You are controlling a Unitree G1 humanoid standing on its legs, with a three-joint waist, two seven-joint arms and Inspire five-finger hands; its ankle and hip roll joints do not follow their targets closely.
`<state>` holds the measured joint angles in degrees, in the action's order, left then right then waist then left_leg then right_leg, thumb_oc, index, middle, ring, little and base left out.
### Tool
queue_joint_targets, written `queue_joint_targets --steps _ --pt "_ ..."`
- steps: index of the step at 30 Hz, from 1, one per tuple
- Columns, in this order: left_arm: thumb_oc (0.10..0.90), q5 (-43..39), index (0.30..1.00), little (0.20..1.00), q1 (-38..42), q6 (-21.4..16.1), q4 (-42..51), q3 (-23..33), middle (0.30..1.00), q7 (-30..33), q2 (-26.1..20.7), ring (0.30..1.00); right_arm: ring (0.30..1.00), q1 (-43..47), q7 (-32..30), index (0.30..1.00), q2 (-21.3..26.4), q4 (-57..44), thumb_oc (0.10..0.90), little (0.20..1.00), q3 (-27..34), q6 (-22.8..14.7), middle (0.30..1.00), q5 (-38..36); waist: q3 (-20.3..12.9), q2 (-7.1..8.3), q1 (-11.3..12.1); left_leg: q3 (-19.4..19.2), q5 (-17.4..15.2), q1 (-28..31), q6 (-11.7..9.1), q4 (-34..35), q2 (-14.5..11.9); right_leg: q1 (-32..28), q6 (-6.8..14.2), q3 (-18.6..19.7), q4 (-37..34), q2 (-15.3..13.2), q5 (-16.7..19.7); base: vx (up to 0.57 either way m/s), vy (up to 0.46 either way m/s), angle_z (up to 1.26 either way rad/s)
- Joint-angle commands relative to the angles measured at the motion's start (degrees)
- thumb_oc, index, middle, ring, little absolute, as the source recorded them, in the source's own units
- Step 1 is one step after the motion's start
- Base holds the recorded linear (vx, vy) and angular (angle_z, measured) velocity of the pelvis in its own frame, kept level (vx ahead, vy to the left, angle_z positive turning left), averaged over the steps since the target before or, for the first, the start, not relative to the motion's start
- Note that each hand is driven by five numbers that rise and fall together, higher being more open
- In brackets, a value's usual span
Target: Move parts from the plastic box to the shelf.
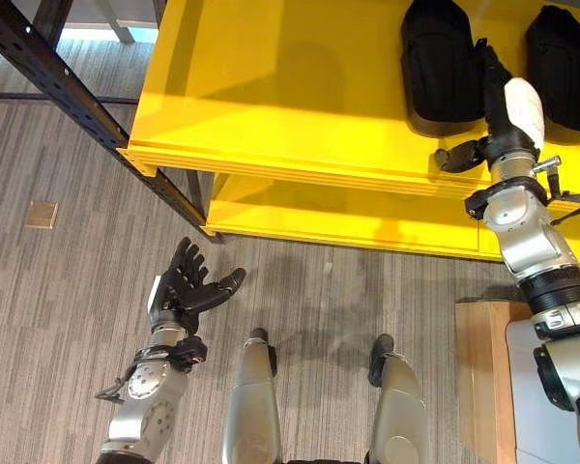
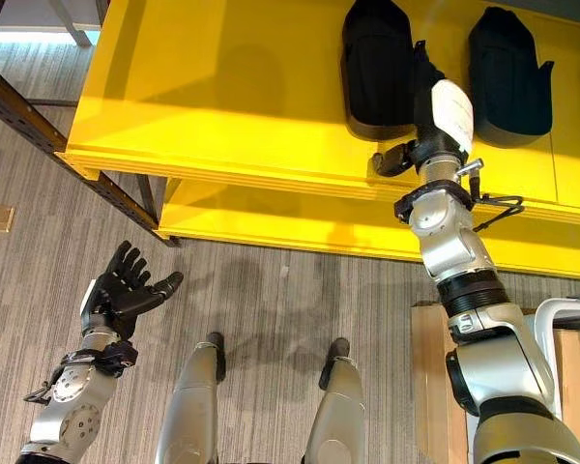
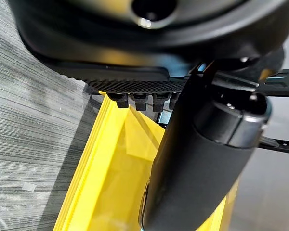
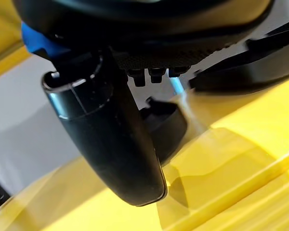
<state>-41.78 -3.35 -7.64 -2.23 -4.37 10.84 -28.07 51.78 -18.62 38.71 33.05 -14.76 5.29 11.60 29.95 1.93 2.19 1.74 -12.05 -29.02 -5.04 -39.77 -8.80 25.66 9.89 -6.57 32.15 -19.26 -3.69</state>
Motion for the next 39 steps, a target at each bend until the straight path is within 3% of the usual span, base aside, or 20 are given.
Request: queue_joint_targets --steps 1,13,20,28,32,39 --pt "0.9 2.8 1.0 1.0 -0.4 -6.1 5.1 2.3 1.0 -0.3 -1.6 1.0 1.0 3.5 -5.2 1.0 3.7 0.5 0.9 1.0 4.2 -2.9 1.0 -1.8 -3.4 -0.46 0.2 0.7 3.0 1.4 0.0 4.4 -1.7 -1.7 -2.6 1.5 4.3 1.1 -5.0 0.0 0.0 0.0" --pt "0.9 3.2 1.0 1.0 0.1 -6.2 4.4 2.0 1.0 -0.2 -1.9 1.0 1.0 2.2 -5.8 1.0 4.8 2.7 0.9 1.0 4.8 -3.0 1.0 -2.6 -3.1 -0.87 -0.1 0.7 3.5 1.3 -0.2 4.7 -1.8 -1.0 -2.6 1.6 4.7 1.2 -5.0 0.0 -0.004 -0.02" --pt "0.9 3.6 1.0 1.0 -0.5 -6.1 5.1 3.3 1.0 0.0 -1.1 1.0 1.0 -1.9 -5.1 1.0 6.4 -4.9 0.9 1.0 5.9 -3.0 1.0 2.1 -3.1 -0.71 -0.6 0.6 3.9 1.1 -0.3 5.1 -1.9 -0.8 -2.6 1.5 4.2 1.4 -4.8 0.0 0.0 0.0" --pt "0.9 4.3 1.0 1.0 -3.1 -5.3 6.9 6.4 1.0 0.3 1.3 1.0 1.0 -19.8 -1.8 1.0 9.1 -26.9 0.9 1.0 16.1 -6.6 1.0 8.0 -2.9 0.43 -2.3 0.5 3.5 0.6 -0.1 4.5 -2.2 -0.3 -2.4 1.5 4.8 1.4 -5.2 0.0 0.0 0.0" --pt "0.9 4.4 1.0 1.0 -3.9 -5.1 7.5 6.3 1.0 0.2 1.6 1.0 1.0 -24.2 -0.7 1.0 9.3 -30.5 0.9 1.0 18.2 -7.5 1.0 8.3 -2.9 0.76 -2.3 0.5 3.0 0.7 -0.2 4.2 -2.3 -0.5 -2.4 1.5 5.0 1.3 -5.6 0.0 0.0 0.0" --pt "0.9 4.7 1.0 1.0 -6.2 -4.6 9.3 7.8 1.0 -0.4 2.2 1.0 1.0 -35.3 3.4 1.0 15.3 -38.3 0.9 1.0 23.5 -10.6 1.0 11.0 -3.1 1.63 -2.9 0.7 3.2 0.4 -0.4 4.4 -2.5 -0.2 -2.3 1.5 4.6 1.5 -5.3 0.0 -0.001 -0.02"
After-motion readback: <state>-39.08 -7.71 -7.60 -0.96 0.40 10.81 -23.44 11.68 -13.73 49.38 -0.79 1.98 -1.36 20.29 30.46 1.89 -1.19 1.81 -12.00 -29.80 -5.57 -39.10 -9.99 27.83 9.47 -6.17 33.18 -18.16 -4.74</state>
